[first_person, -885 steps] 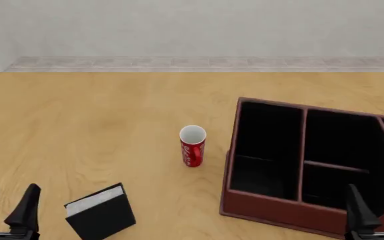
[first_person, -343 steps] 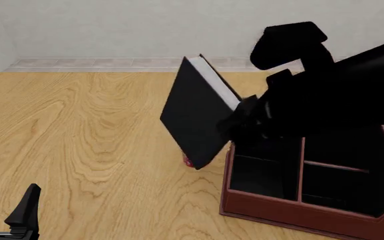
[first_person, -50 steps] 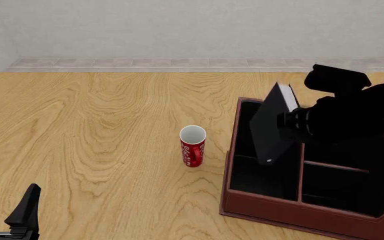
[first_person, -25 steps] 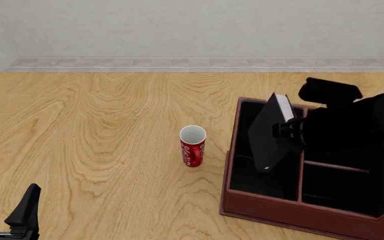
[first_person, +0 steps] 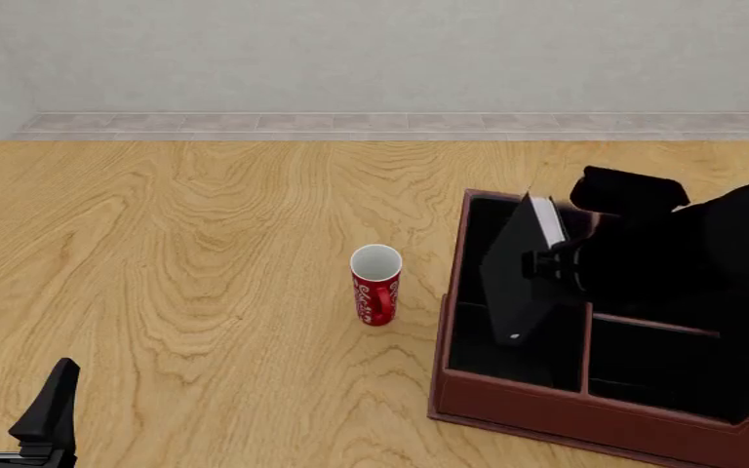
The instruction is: Pick up the book and place it in the left compartment of the caddy.
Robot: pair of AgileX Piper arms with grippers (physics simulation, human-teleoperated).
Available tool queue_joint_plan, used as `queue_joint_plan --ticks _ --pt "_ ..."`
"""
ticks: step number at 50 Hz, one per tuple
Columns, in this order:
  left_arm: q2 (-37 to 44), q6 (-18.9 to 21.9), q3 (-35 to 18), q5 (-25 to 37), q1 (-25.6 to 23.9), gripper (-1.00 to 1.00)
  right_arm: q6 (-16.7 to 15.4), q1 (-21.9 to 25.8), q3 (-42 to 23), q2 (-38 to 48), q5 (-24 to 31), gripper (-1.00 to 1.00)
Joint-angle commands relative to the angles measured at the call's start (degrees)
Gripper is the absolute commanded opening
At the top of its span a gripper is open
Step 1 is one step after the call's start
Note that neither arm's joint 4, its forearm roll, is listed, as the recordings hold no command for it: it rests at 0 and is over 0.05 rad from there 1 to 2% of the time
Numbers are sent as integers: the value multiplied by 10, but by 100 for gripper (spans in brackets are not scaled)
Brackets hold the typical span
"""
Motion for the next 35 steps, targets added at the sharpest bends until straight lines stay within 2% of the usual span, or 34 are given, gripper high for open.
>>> queue_joint_plan --ticks 1,35 --pt "0 0 1 -1 0 100 15 1 12 5 -18 -100" --pt "0 0 1 -1 0 100 18 0 39 30 -56 -100"
